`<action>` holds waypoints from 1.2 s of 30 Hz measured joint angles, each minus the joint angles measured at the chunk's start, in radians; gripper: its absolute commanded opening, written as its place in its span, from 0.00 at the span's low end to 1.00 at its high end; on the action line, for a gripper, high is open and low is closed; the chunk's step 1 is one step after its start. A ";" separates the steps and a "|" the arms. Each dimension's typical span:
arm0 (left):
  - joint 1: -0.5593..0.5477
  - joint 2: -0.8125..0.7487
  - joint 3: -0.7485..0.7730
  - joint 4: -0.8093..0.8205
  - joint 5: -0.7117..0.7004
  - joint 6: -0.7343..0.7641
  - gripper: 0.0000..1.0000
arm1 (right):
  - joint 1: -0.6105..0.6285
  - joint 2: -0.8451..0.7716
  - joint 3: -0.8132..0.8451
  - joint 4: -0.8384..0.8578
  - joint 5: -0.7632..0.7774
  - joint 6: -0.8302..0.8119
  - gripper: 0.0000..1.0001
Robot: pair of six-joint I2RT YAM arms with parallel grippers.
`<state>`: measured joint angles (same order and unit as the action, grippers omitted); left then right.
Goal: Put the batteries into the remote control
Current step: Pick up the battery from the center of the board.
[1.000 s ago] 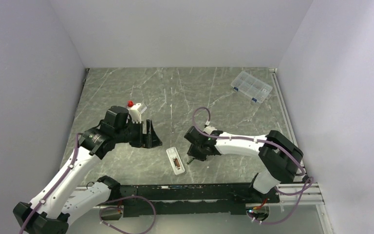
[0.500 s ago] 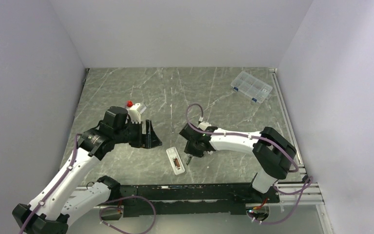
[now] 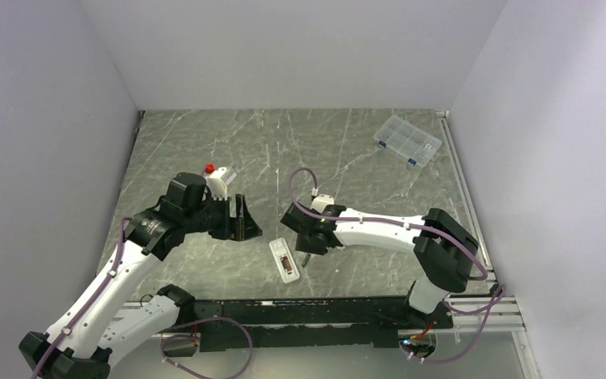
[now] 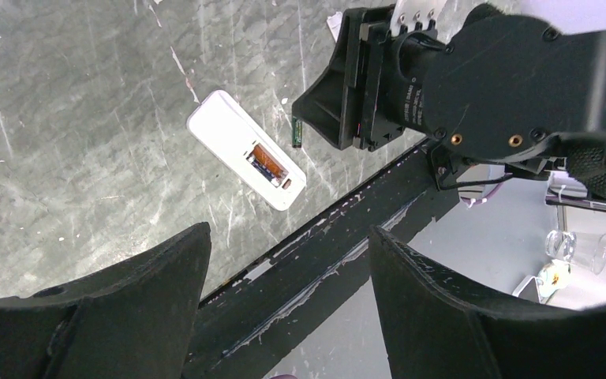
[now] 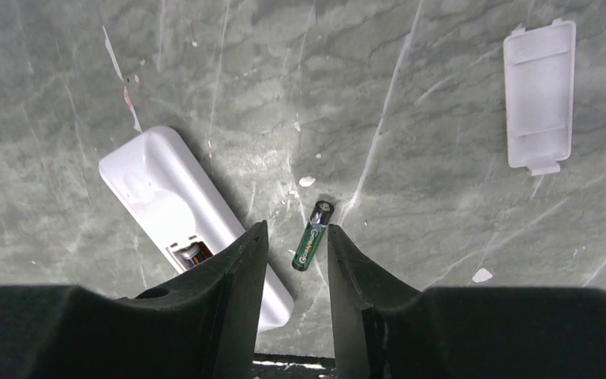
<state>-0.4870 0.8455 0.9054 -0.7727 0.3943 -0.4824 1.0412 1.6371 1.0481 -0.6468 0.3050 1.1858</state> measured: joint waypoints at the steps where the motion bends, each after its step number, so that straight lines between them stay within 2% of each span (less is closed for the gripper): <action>1: 0.000 -0.002 0.000 0.000 0.000 0.000 0.78 | 0.008 0.002 0.000 -0.001 0.000 0.002 0.35; 18: 0.000 -0.024 0.000 0.000 0.000 0.000 0.78 | 0.020 0.021 -0.029 -0.004 -0.003 0.113 0.33; 36: 0.000 -0.026 0.000 0.000 0.000 0.000 0.78 | 0.020 0.078 -0.023 -0.019 -0.008 0.159 0.25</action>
<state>-0.4870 0.8196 0.9051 -0.7727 0.3943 -0.4828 1.0611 1.7149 1.0248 -0.6659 0.2966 1.3449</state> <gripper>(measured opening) 0.782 0.267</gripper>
